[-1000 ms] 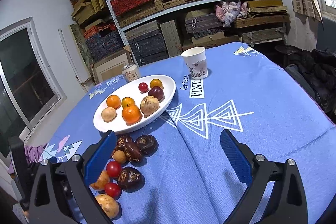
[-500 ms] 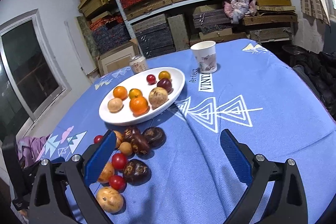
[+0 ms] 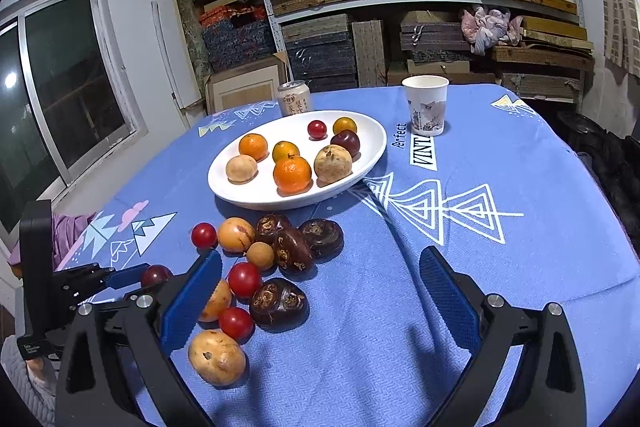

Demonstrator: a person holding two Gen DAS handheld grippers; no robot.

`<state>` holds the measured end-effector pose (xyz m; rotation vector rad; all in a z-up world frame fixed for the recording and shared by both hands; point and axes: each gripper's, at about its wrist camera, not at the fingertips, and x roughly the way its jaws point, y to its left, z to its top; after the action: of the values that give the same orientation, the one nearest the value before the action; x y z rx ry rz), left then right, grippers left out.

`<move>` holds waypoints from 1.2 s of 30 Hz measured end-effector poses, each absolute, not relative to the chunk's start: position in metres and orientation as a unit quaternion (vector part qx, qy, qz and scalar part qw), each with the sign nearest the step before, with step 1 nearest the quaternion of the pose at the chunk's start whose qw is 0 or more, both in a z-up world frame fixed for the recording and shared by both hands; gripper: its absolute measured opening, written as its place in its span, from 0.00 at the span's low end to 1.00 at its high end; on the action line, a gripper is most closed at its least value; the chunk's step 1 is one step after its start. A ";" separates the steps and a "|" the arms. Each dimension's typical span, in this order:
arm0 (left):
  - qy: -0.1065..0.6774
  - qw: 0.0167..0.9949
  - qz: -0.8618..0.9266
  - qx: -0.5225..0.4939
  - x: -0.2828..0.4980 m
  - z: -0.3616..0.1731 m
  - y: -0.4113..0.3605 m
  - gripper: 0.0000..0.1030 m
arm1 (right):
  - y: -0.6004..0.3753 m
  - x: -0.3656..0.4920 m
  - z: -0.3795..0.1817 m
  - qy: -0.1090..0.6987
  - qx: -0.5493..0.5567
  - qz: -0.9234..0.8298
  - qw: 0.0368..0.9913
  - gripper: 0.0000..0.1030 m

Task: Organize fruits
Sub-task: 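Grasp the dark red plum with the left tool while the right tool grasps the beige pomegranate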

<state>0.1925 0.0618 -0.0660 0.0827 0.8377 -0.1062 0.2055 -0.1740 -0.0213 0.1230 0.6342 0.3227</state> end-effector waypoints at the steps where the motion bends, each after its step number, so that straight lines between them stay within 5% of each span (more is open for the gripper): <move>1: 0.406 0.911 -0.051 0.041 0.192 -0.066 0.062 0.39 | -0.172 0.205 -0.022 0.311 0.056 0.159 0.935 0.97; 12: 0.385 0.923 0.003 0.006 0.191 -0.055 0.088 0.38 | -0.126 0.159 -0.040 0.345 -0.051 0.225 0.910 0.94; 25: 0.382 0.924 -0.002 0.025 0.187 -0.055 0.079 0.38 | -0.095 0.161 -0.061 0.391 -0.096 0.246 0.882 0.59; 36: 0.400 0.916 -0.006 0.035 0.189 -0.062 0.075 0.38 | -0.084 0.166 -0.065 0.403 -0.094 0.261 0.872 0.43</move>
<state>0.1895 0.0747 -0.0624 0.0721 0.8236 -0.0114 0.1657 -0.0838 -0.0653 -0.1973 0.8422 0.5455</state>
